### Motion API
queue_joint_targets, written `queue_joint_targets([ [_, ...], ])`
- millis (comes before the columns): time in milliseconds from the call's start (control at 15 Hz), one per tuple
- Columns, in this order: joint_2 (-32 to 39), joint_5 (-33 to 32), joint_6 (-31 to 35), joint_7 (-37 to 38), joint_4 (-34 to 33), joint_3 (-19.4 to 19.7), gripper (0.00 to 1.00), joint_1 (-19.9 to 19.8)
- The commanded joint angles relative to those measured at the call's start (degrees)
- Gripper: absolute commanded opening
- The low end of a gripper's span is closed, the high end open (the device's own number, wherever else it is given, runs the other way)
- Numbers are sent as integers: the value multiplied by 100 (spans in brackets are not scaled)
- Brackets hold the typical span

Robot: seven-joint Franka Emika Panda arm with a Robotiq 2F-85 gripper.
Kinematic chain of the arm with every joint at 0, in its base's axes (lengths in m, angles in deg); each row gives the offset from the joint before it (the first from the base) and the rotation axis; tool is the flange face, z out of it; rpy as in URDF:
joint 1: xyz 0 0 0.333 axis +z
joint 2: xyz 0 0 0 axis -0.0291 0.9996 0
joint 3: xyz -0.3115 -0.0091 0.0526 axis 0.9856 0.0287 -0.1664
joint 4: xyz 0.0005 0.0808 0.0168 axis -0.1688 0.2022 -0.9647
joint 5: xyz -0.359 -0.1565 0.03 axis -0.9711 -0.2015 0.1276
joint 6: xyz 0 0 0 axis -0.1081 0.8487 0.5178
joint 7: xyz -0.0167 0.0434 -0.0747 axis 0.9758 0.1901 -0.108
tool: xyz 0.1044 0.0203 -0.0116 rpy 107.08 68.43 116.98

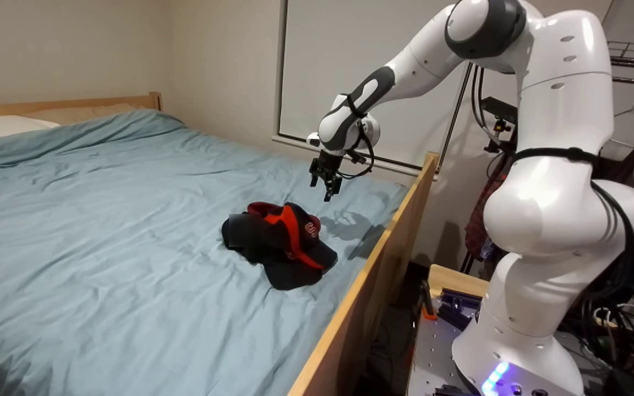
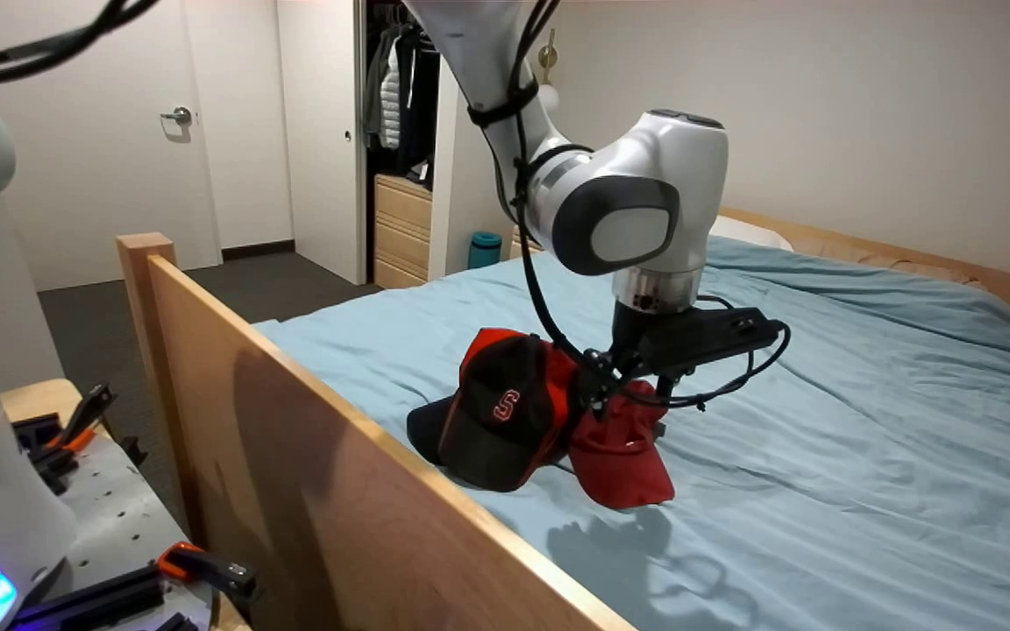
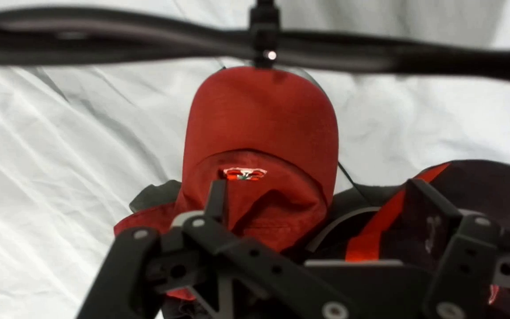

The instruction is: Put the left and right caps on the middle cap one at a time

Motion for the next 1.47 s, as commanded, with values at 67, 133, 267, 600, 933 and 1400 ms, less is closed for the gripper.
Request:
queue_joint_targets([
  [67,183,-367,-282,-937,-337,993,100,837],
  [133,261,-286,-475,-1299,-446,1050,100,885],
  [267,433,-238,-584,-1896,-582,1222,100,1037],
  [600,459,-160,-797,-2024,-640,1778,100,1548],
  [933,952,-76,-776,-2760,-882,1819,100,1506],
  [1400,1807,796,-210,-3610,-1260,1380,100,838],
])
